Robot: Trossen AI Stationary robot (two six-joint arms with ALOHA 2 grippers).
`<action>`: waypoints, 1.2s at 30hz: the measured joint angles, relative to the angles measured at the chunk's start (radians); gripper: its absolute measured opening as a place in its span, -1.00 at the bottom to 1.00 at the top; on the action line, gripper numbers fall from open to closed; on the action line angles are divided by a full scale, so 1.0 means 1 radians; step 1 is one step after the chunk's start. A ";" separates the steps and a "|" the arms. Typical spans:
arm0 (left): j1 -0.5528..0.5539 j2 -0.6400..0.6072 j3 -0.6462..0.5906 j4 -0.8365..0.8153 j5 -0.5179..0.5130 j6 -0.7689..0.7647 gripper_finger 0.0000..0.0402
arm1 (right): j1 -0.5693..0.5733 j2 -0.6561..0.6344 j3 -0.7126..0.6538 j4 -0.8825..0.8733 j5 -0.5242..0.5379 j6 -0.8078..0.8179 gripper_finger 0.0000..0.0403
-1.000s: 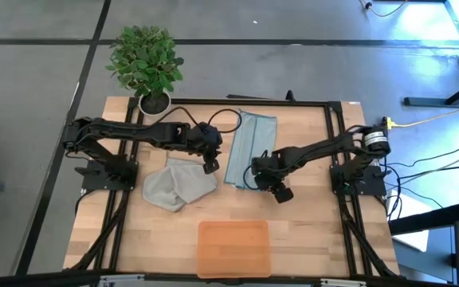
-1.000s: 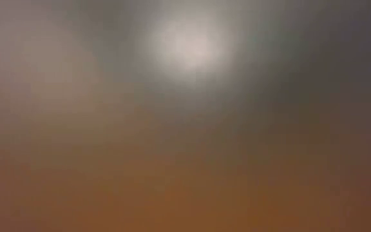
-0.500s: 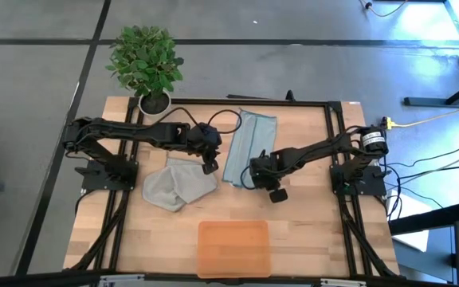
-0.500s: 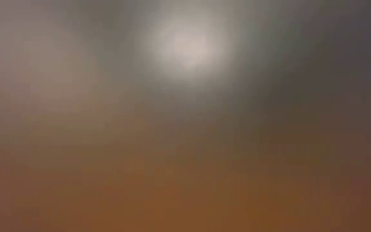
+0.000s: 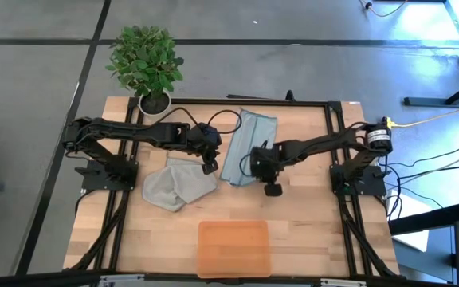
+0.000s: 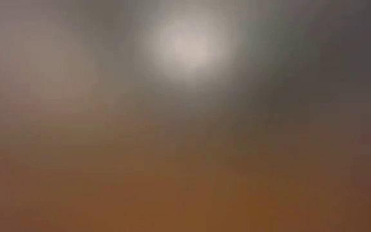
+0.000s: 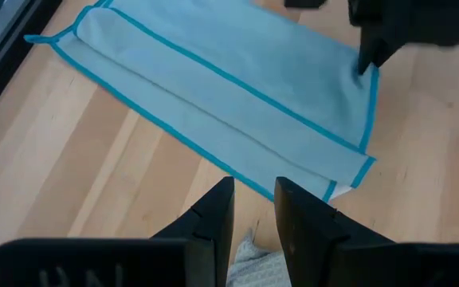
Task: Roll microfiber towels into tight, uniform cylinder then place into a basket
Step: Fold the blue towel
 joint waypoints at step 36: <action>0.000 0.000 0.001 0.001 0.000 0.000 -0.58 | -0.623 -0.081 0.003 0.114 -0.083 0.023 -0.96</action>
